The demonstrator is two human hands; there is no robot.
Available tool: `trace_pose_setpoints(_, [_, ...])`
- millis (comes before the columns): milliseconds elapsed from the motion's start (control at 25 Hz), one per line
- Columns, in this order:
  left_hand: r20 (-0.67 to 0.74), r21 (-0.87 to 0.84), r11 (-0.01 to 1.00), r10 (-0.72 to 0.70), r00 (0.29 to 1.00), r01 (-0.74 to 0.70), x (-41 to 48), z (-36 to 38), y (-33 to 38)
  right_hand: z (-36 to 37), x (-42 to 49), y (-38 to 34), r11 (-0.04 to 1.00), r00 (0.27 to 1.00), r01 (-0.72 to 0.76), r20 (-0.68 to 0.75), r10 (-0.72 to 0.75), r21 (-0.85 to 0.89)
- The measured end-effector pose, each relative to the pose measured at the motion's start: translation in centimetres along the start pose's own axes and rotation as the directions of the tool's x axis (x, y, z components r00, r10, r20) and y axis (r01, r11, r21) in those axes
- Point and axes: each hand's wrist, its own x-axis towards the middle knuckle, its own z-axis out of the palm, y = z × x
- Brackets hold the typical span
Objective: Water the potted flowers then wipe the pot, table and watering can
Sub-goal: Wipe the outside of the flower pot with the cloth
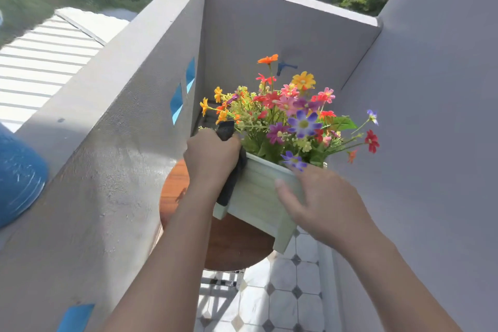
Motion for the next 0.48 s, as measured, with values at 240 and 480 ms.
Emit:
trace_pose_setpoints(240, [-0.032, -0.005, 0.988, 0.156, 0.987, -0.156, -1.2, 0.4, 0.0, 4.3, 1.6, -0.5, 0.958, 0.947, -0.201, -0.291, 0.137, -0.203])
trace_pose_setpoints(480, [-0.089, -0.682, 0.705, 0.184, 0.979, -0.195, -2.9, -0.7, -3.1, 4.7, 0.3, 4.1, 0.984, 0.878, -0.128, -0.448, 0.17, 0.123])
